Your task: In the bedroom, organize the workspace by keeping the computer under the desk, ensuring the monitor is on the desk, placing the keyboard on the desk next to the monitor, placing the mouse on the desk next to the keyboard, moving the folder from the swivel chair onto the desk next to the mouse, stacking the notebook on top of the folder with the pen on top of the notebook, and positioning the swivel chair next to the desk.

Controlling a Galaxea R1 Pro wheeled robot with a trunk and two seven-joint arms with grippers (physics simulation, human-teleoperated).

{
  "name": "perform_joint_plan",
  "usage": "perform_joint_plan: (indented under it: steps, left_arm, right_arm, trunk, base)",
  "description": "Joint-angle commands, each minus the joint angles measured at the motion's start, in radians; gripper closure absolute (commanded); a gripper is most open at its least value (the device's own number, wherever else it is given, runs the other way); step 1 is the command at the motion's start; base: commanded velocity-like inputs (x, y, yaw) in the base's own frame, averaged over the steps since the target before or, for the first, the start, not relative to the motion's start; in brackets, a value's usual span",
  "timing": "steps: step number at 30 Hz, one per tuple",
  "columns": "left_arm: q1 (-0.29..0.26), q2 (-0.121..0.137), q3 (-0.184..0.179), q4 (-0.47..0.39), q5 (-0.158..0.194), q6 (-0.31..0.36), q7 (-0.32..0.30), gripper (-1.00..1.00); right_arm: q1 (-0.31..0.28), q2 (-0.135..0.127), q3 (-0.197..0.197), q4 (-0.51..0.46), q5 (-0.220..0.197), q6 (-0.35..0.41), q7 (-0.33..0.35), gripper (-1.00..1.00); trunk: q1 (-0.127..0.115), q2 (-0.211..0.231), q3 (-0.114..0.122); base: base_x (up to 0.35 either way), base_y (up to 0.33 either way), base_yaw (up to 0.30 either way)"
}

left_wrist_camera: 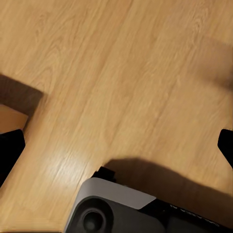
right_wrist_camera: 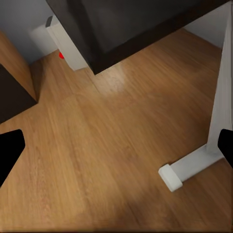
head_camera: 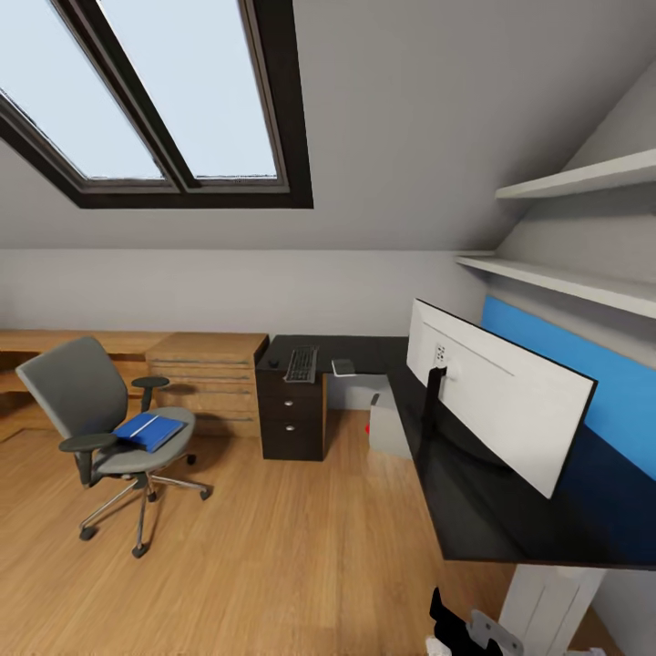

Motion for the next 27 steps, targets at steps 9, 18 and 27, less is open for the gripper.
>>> perform_joint_plan:
  steps: [9, 18, 27]
  left_arm:
    - [0.000, 0.001, -0.004, -0.003, 0.005, 0.004, 0.008, -1.00]
    - [0.000, 0.001, -0.003, 0.000, 0.006, 0.003, 0.007, -1.00]
    - [-0.027, -0.001, -0.003, -0.048, -0.018, 0.007, 0.007, -1.00]
  right_arm:
    - [-0.001, 0.000, -0.008, 0.000, 0.004, -0.002, 0.001, -1.00]
    - [-0.001, 0.000, -0.008, -0.003, 0.004, -0.004, 0.001, -1.00]
    - [-0.001, -0.007, -0.012, -0.036, 0.002, -0.038, -0.002, -1.00]
  trunk:
    - [0.000, -0.001, -0.015]
    - [0.000, -0.001, -0.027]
    - [0.000, -0.001, -0.029]
  base:
    - [-0.025, 0.000, 0.000]
    - [-0.001, 0.000, 0.000]
    - [0.000, 0.000, 0.000]
